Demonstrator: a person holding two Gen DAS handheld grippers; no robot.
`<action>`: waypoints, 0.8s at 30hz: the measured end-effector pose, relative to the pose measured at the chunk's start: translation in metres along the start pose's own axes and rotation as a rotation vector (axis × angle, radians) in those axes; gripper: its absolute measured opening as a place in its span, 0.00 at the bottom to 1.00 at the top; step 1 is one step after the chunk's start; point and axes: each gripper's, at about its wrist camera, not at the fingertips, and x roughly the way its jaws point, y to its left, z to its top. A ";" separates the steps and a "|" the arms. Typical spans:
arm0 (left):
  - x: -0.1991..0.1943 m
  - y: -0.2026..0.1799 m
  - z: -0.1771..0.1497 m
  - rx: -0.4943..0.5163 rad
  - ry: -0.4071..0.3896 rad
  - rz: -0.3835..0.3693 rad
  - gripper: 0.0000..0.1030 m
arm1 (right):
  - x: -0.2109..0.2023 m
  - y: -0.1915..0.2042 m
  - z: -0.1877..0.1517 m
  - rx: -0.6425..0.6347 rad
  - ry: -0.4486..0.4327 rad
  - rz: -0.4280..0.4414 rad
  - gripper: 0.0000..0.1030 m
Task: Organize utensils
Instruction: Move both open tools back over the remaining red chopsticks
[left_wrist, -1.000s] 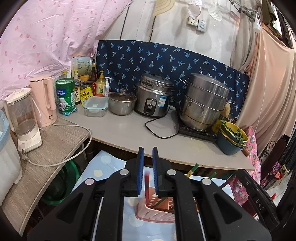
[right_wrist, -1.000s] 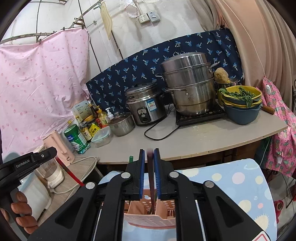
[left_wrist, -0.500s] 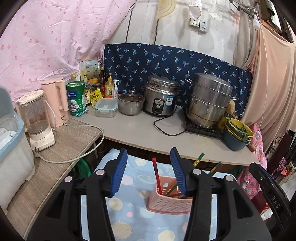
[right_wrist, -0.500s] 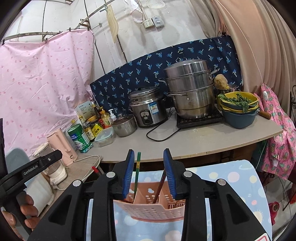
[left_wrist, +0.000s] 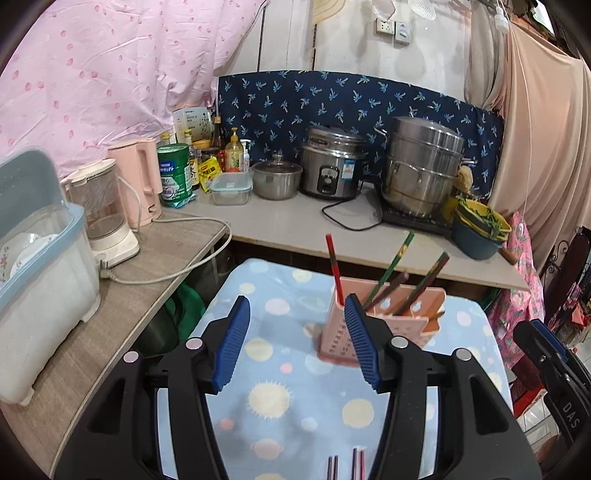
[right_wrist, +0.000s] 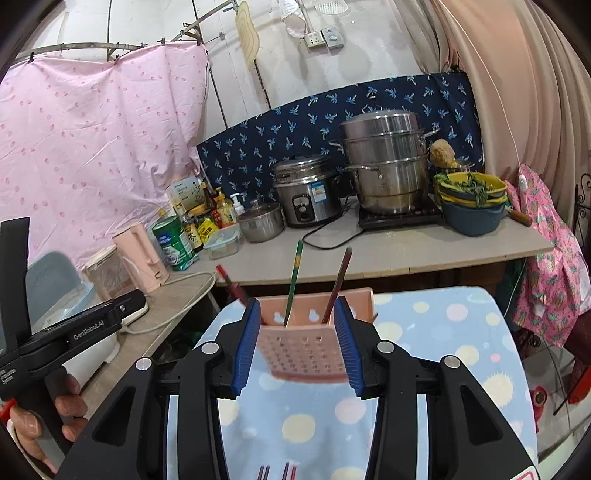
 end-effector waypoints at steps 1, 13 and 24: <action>-0.003 0.001 -0.006 0.003 0.006 0.005 0.50 | -0.004 0.001 -0.006 0.005 0.007 0.002 0.39; -0.031 0.003 -0.076 0.050 0.090 0.028 0.50 | -0.044 0.017 -0.072 -0.054 0.083 -0.004 0.39; -0.046 0.014 -0.159 0.072 0.197 0.043 0.50 | -0.075 0.021 -0.162 -0.114 0.218 -0.043 0.39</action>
